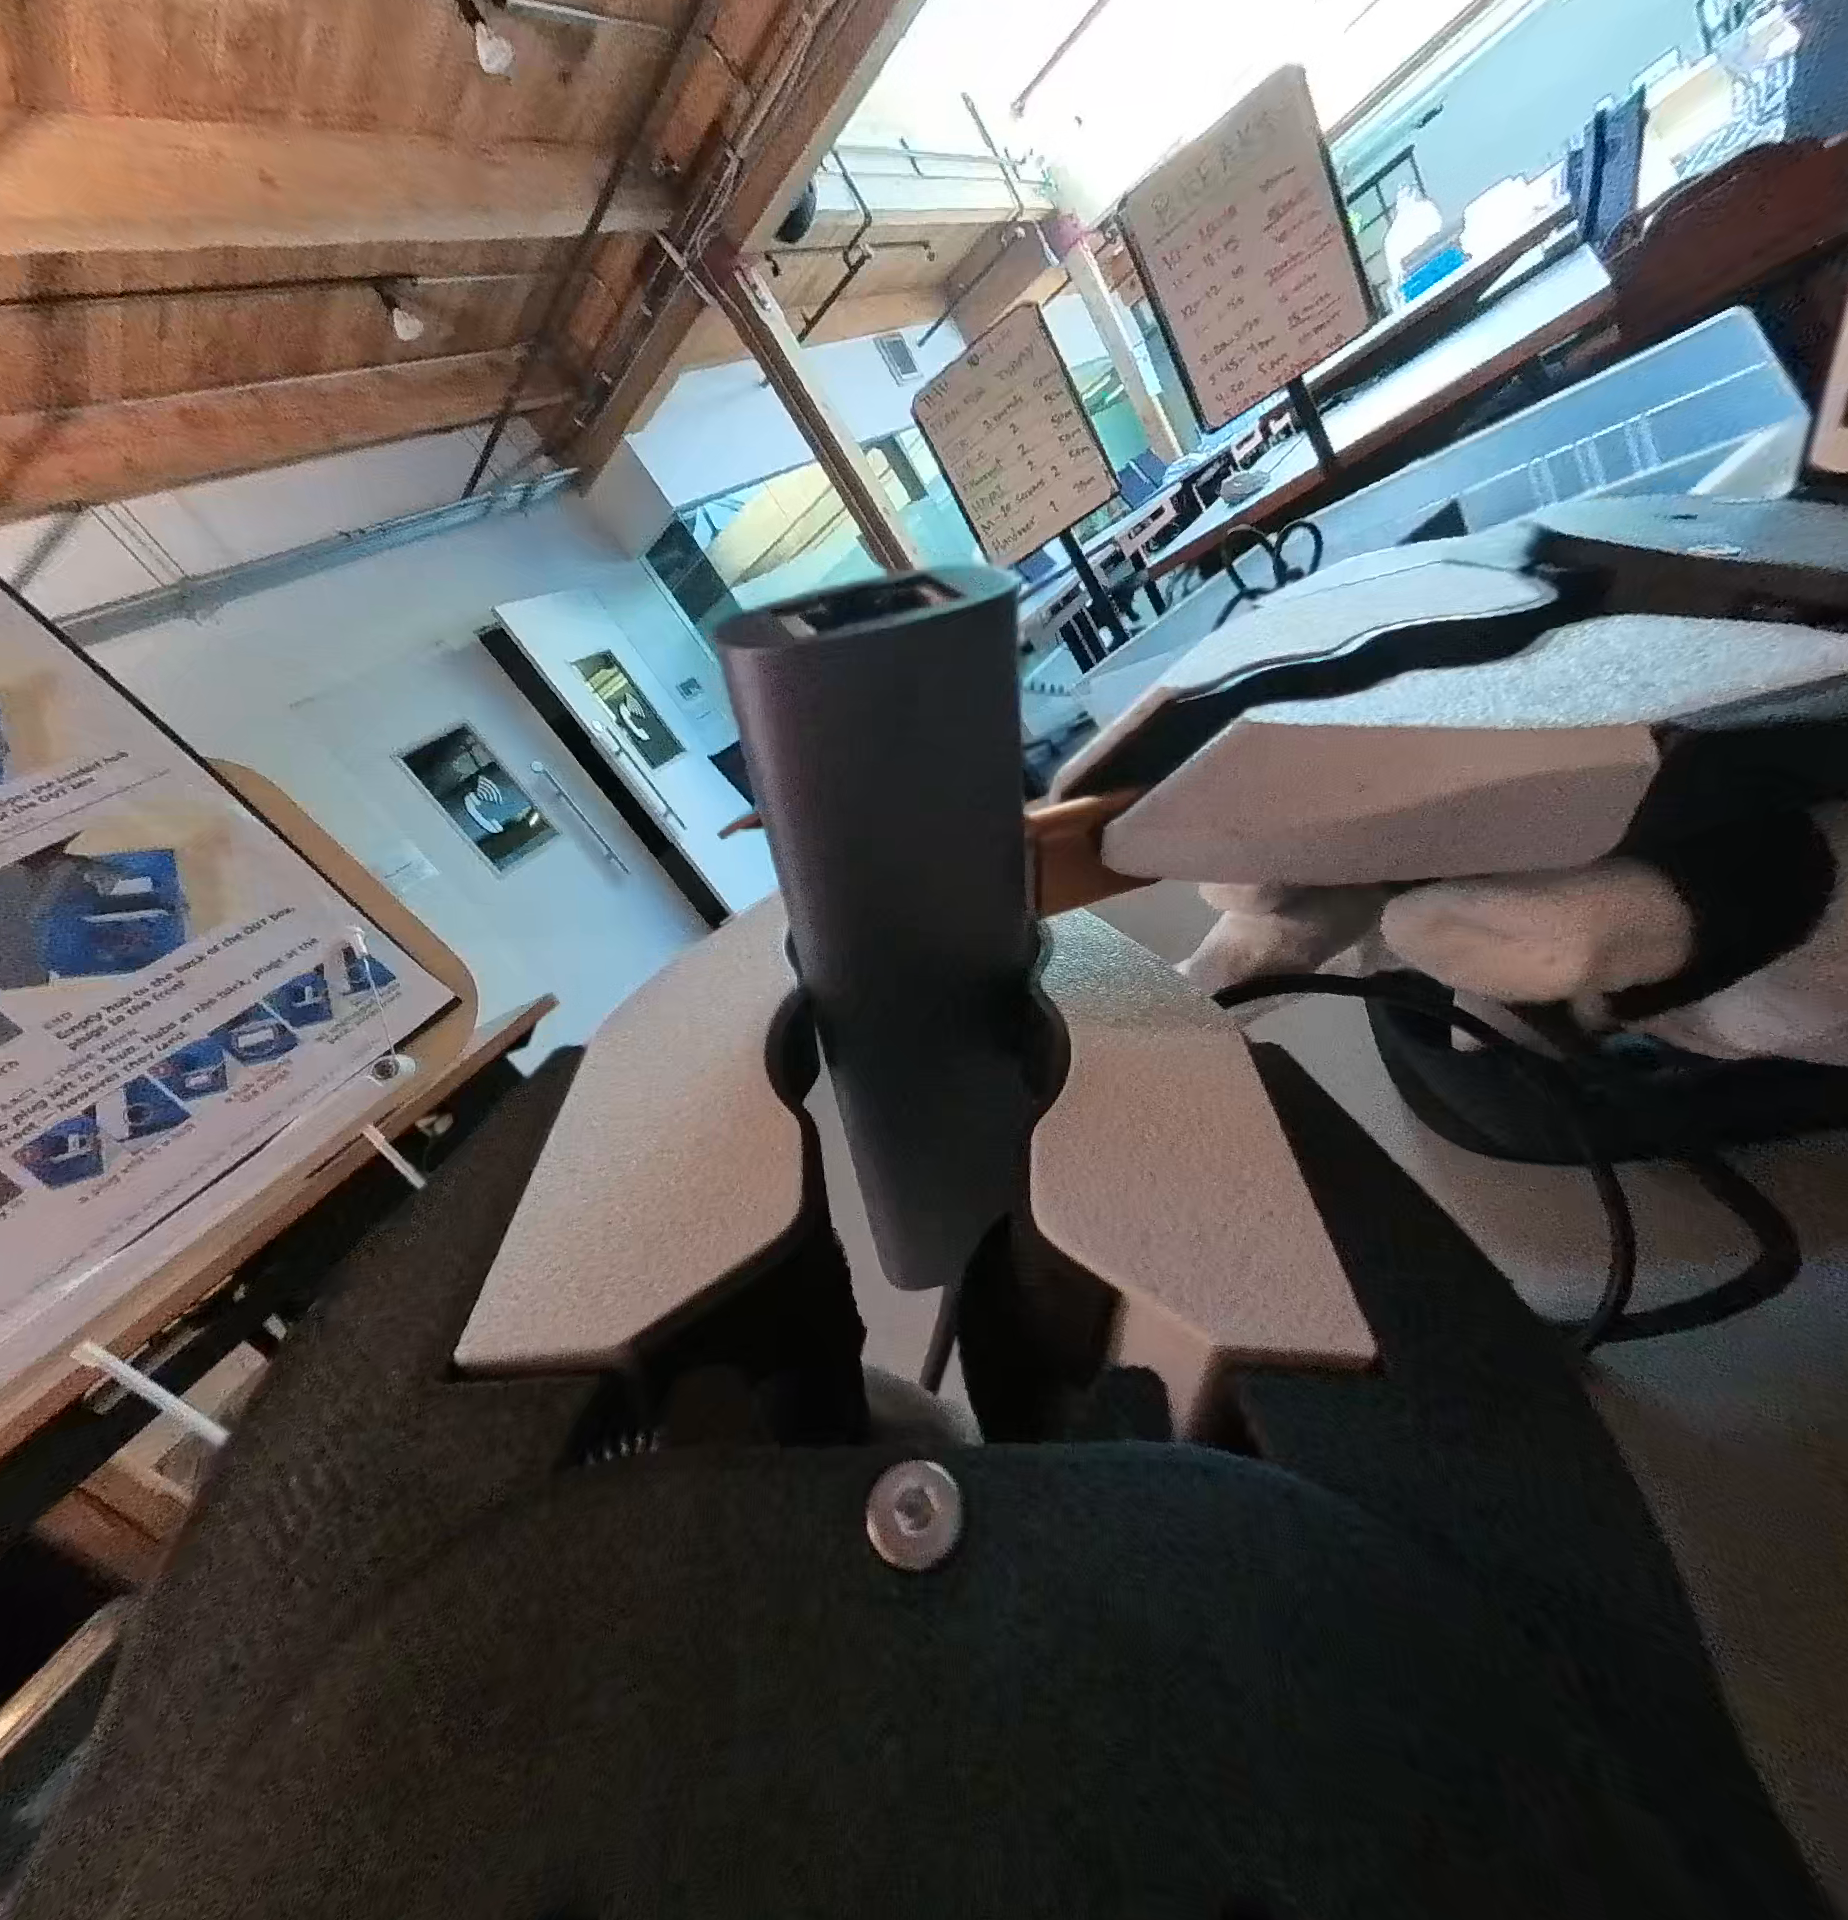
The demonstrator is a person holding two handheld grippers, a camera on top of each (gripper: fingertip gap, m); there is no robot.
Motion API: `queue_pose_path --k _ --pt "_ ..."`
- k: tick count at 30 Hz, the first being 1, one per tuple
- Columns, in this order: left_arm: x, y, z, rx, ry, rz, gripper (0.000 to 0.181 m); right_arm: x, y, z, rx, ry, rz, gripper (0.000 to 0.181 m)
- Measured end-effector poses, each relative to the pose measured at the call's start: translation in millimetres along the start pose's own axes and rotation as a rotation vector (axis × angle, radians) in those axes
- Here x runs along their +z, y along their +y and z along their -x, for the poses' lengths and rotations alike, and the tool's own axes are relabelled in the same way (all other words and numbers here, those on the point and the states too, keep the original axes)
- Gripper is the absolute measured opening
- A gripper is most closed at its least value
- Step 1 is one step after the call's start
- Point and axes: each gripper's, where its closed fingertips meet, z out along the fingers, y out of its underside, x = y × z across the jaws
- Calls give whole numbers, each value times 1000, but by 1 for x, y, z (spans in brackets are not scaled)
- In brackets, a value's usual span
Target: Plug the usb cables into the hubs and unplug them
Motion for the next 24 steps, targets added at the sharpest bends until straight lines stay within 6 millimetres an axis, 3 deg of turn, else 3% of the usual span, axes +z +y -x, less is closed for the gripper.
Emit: queue_pose_path --k 5,9,14,18,24 --pt "0 9 2 -12 5 75 35 1 6 -3 -26 29 36 7" --pt "-1 13 3 10 12 100 34 1 3 -6 -99 79 21 24" --pt "-2 14 2 29 21 114 34 3 11 -9 -101 87 79 21" --pt "-3 19 -3 81 59 142 34 5 25 2 -108 15 183 8" --pt "0 31 -4 1 83 202 33 6 33 -3 -31 42 272 7"
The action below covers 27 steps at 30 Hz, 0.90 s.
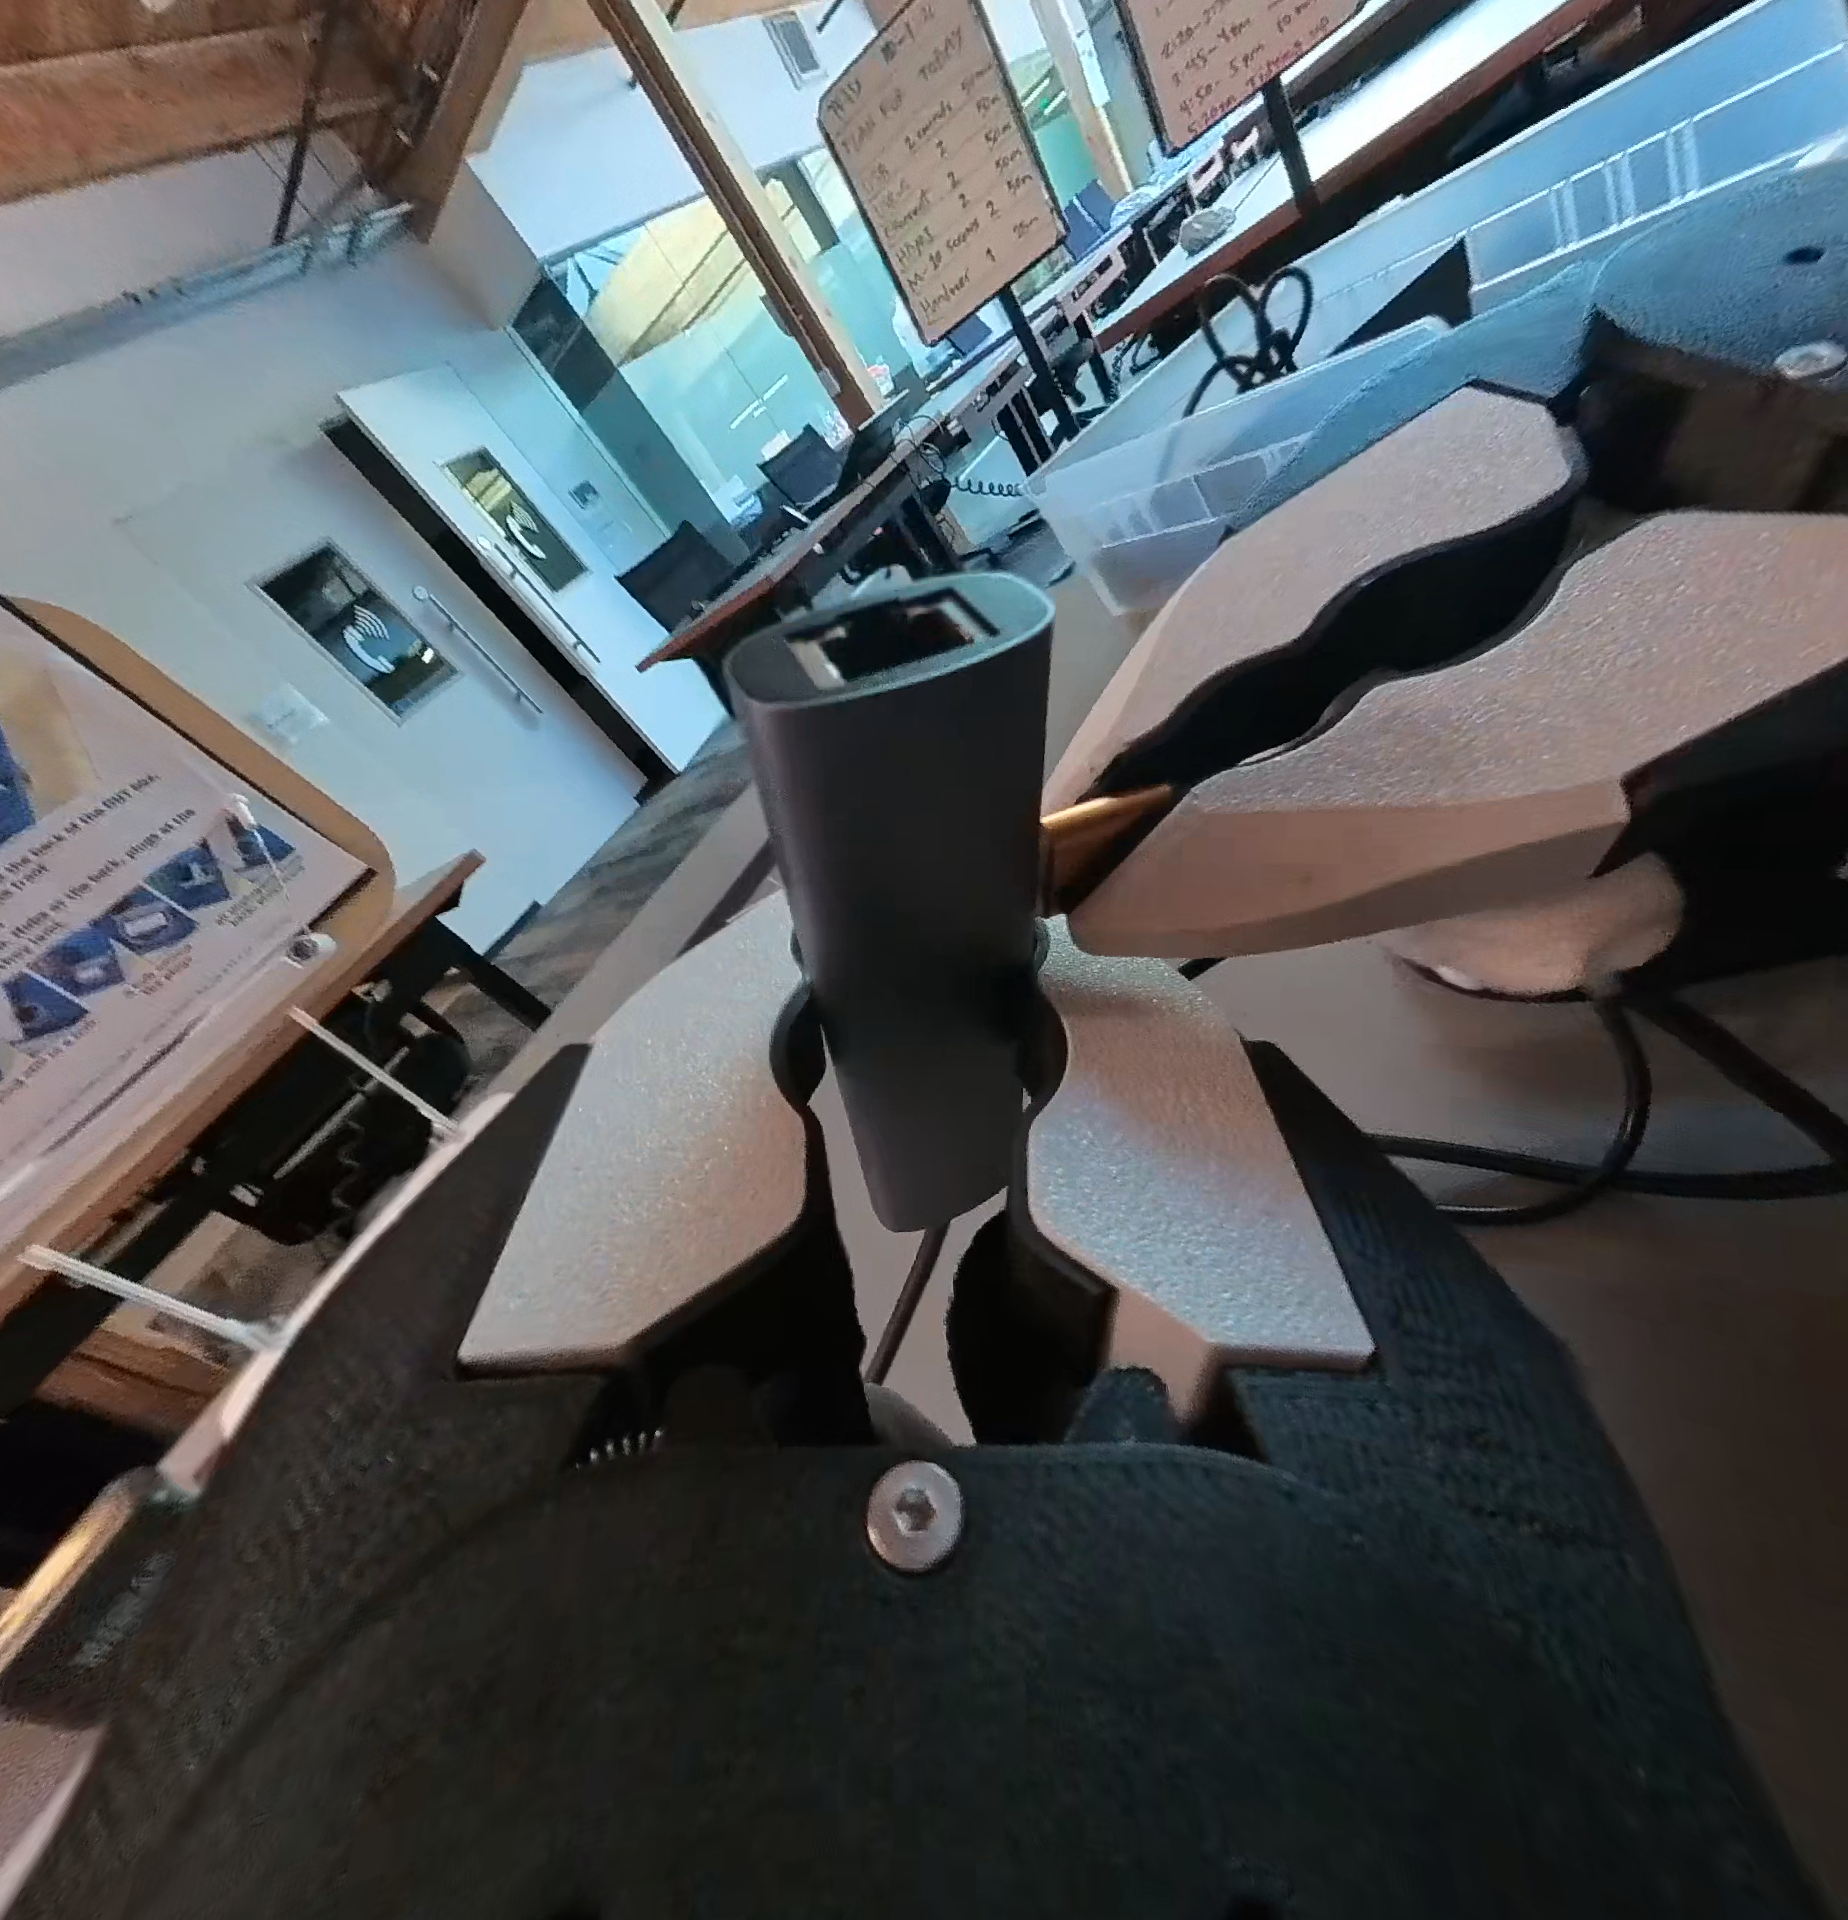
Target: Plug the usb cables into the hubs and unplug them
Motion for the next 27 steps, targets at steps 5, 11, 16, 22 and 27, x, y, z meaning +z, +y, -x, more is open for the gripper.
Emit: queue_pose_path --k 5,11,16,22,27 --pt "3 9 1 -48 10 33 33 4 7 -2 59 7 45 7" --pt "7 18 2 -117 6 76 33 7 15 -6 124 5 78 7" --pt "9 22 0 -257 43 75 33 9 19 -8 126 22 99 8" --pt "11 26 -3 -373 79 81 34 11 23 -9 145 33 122 8" --pt "13 30 -3 -344 67 107 33 10 27 -11 143 49 161 8"
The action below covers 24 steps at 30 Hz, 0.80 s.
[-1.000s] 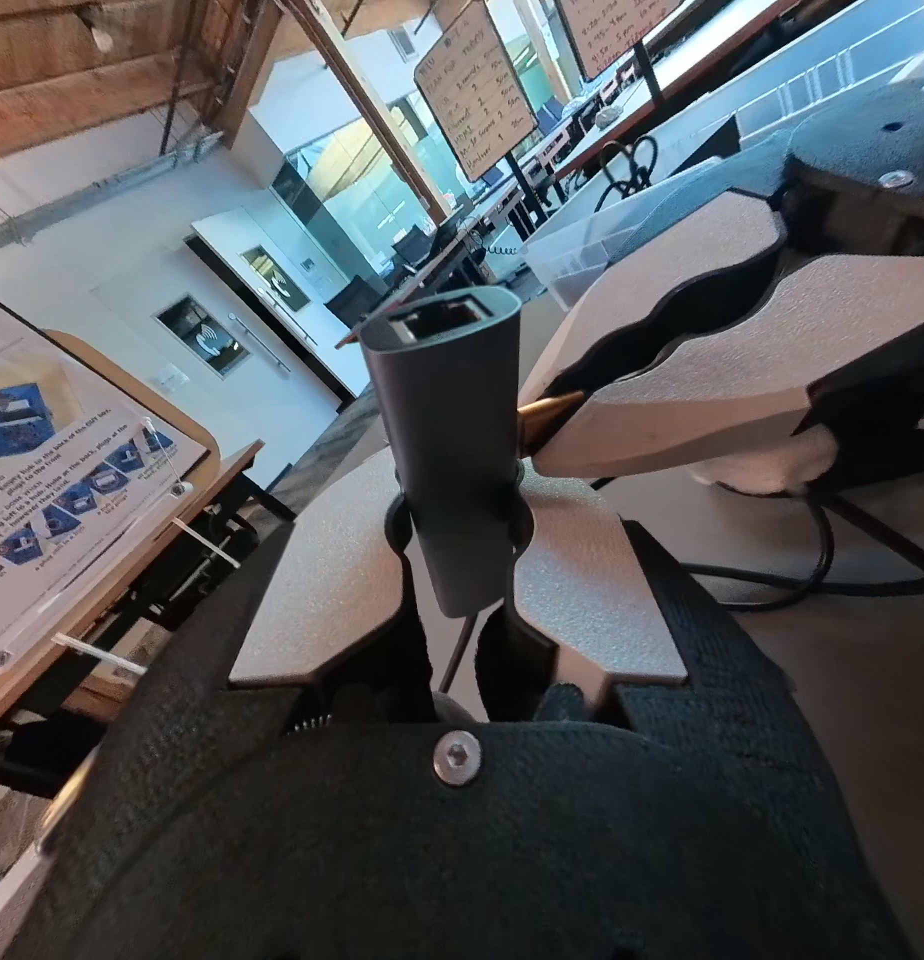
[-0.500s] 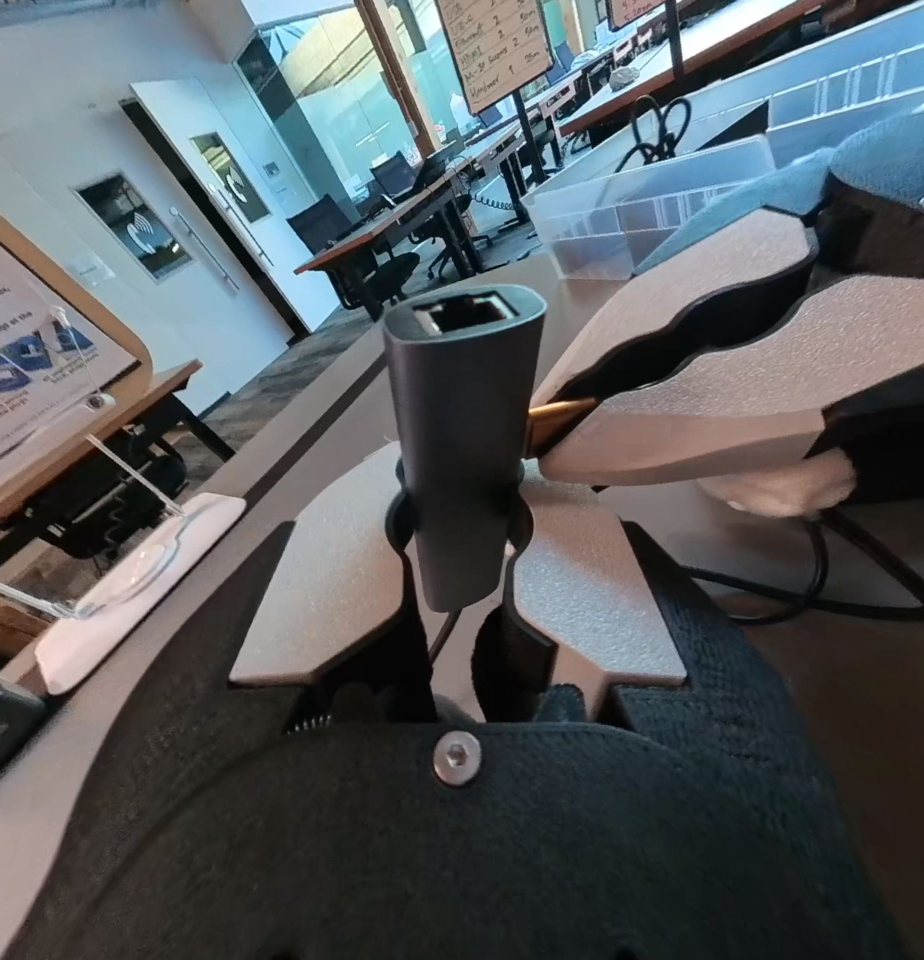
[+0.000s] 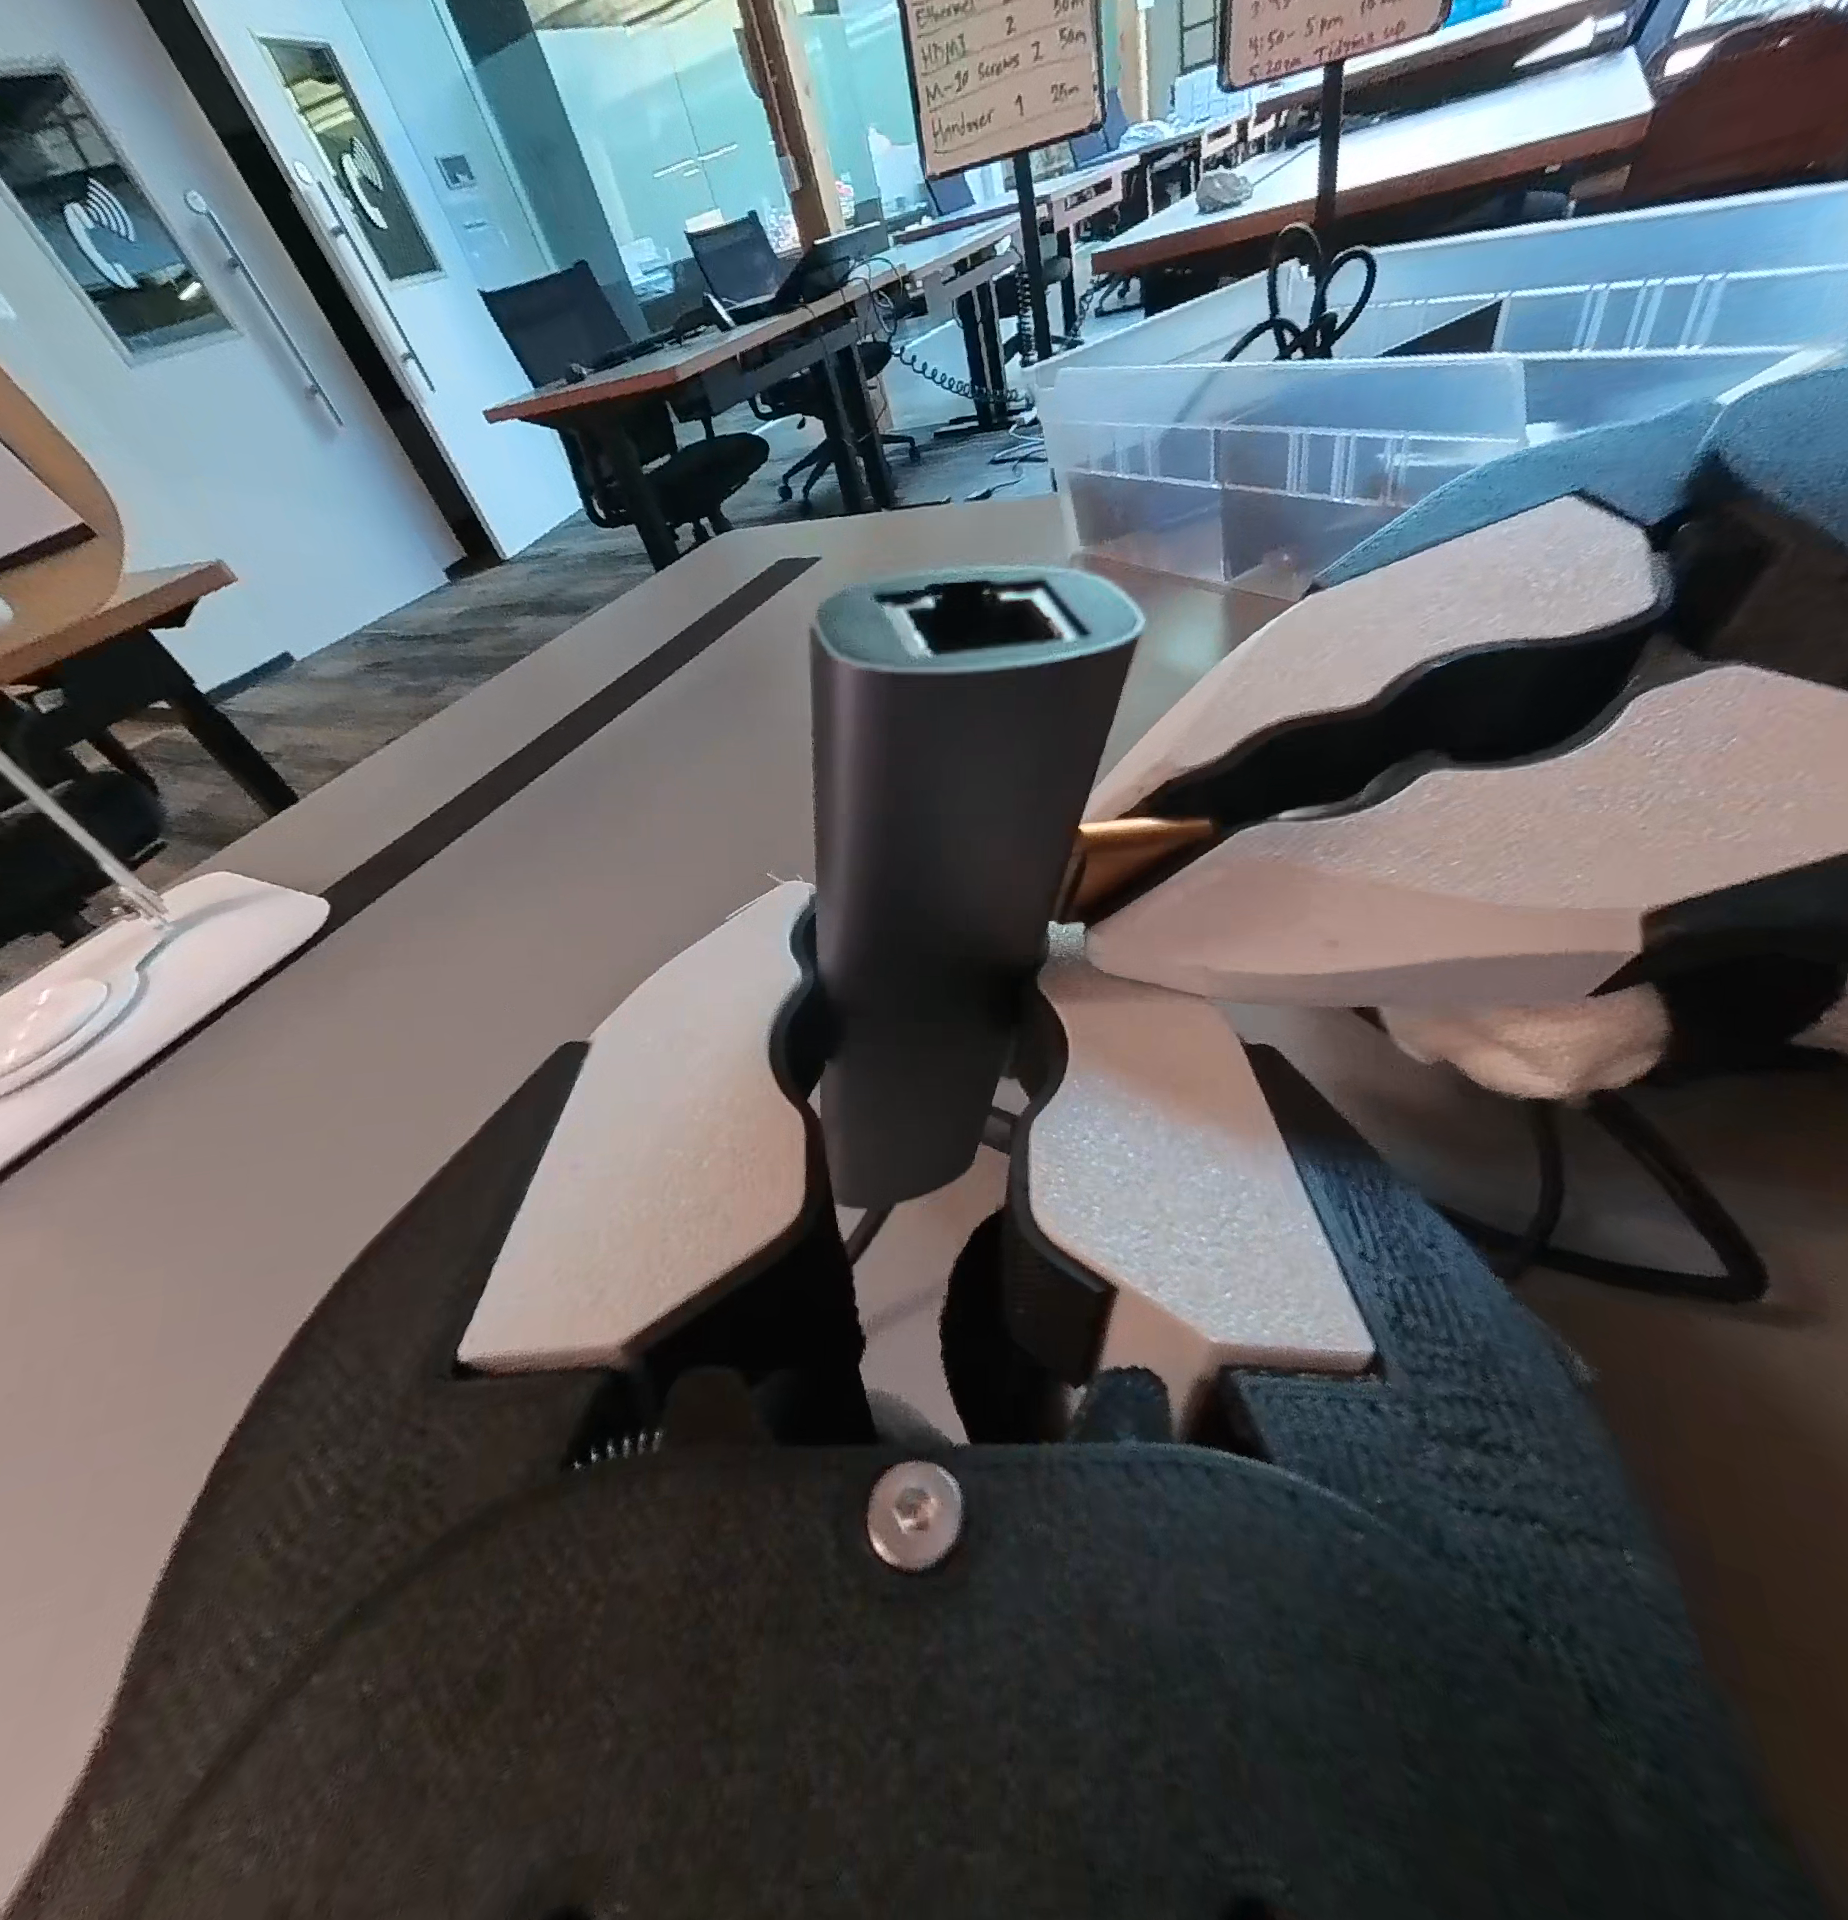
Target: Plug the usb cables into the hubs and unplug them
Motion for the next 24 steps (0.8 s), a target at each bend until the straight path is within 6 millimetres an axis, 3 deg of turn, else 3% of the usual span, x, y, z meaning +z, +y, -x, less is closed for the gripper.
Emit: queue_pose_path --k 5,7,8,9,11,15,17,20,22,24 --pt "-1 -1 8 -35 -29 -12 33 -1 -1 1 -98 31 14 7" --pt "-24 -4 76 -360 -203 -123 32 -12 -8 21 -116 -60 -51 7" --pt "-43 -10 100 -524 -180 -226 32 -16 -8 29 -148 -66 -49 7" --pt "-59 -19 108 -530 -165 -305 32 -18 -7 33 -207 -58 -40 7" --pt "-61 -19 90 -331 -184 -235 32 -19 -16 36 -274 -66 -102 7" --pt "-30 -27 50 -148 -106 -168 33 -21 -40 24 -125 -125 -173 7" --pt "-25 -25 40 -83 -89 -153 33 -37 -70 8 -63 -127 -243 7" --pt "-22 -12 34 -27 -90 -94 33 -75 -125 -37 8 -81 -350 7" --pt "-21 -9 37 -23 -104 -85 33 -113 -159 -77 39 4 -433 7" --pt "-21 -10 38 -49 -101 -96 33 -164 -186 -119 58 136 -545 7"
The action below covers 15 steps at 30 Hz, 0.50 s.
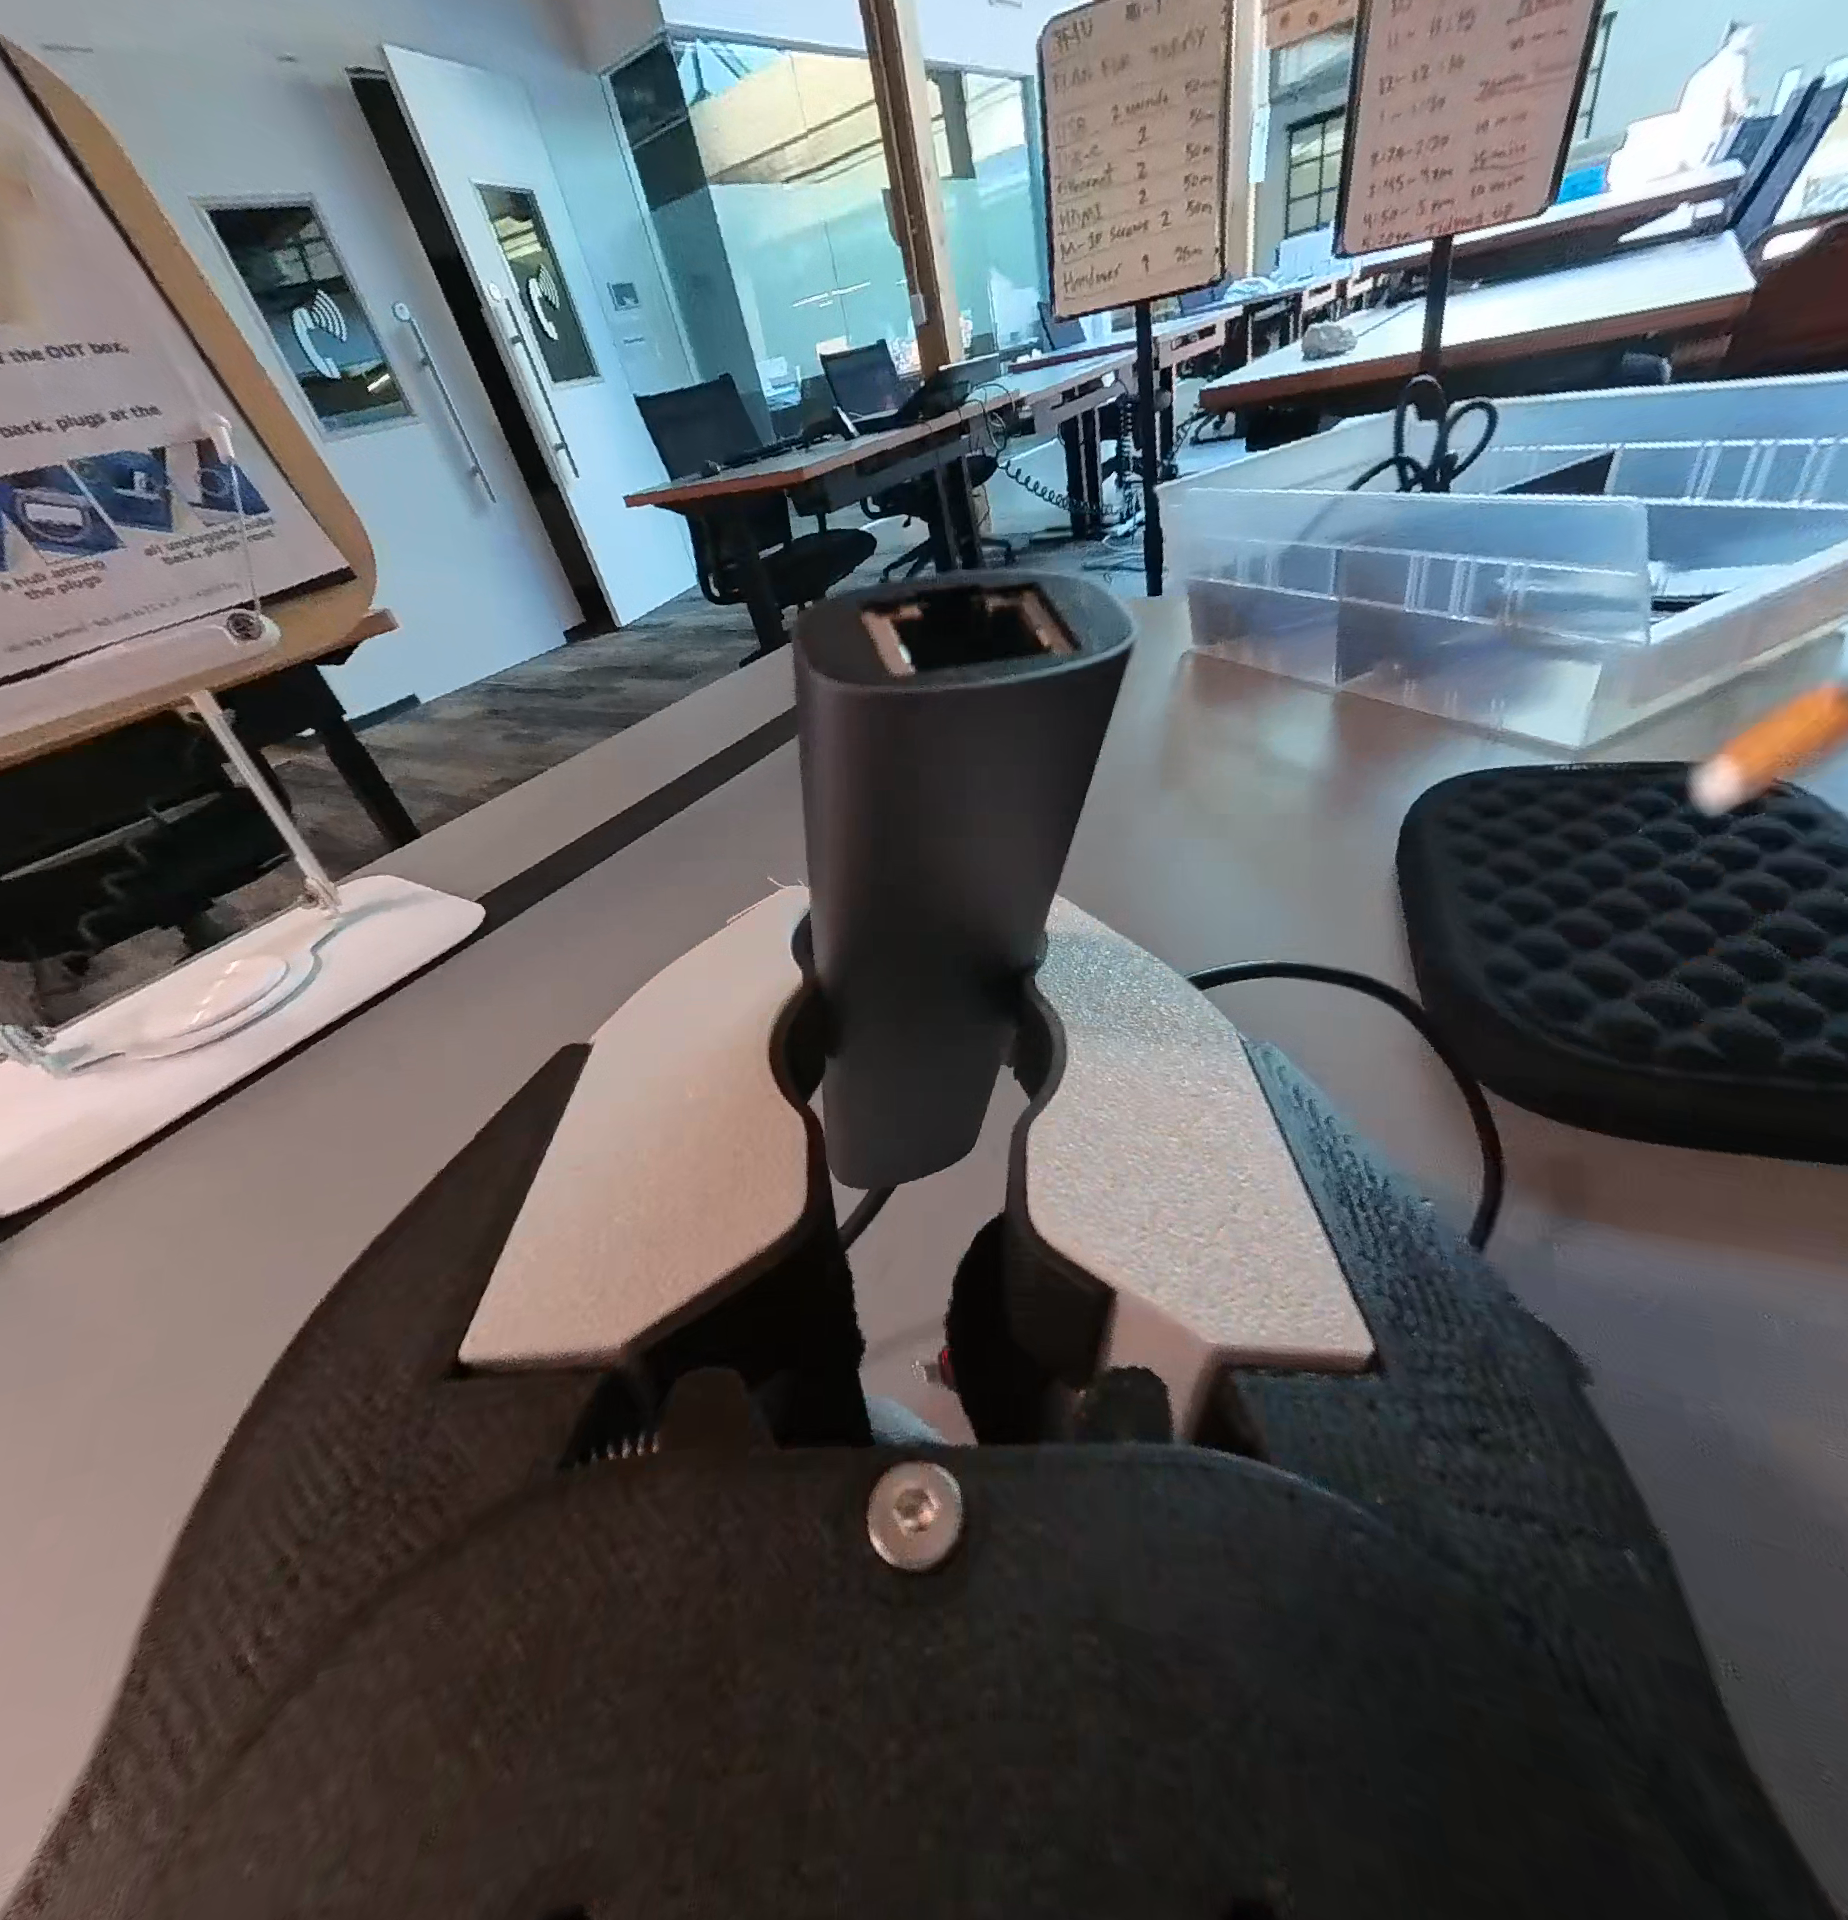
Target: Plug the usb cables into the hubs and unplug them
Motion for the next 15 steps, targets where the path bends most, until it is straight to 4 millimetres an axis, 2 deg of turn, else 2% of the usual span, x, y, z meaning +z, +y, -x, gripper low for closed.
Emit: queue_pose_path --k 2,4,6,8,10,12,15 --pt "-1 0 3 -16 -5 -8 33 -35 -41 -45 -79 176 -84 7" --pt "-1 0 5 -18 -13 -12 33 -77 -69 -83 -180 366 -122 7" --pt "-1 -1 4 -7 -15 -13 33 -114 -89 -109 -248 514 -143 7" --pt "0 -1 3 5 -13 -12 33 -145 -104 -127 -313 632 -154 7" --pt "0 -1 2 15 -13 -12 33 -168 -110 -141 -359 725 -146 7" --pt "0 -1 1 14 -8 -17 33 -182 -109 -153 -388 787 -147 7" --pt "-1 -1 3 0 -8 -20 33 -190 -89 -177 -391 841 -82 7"
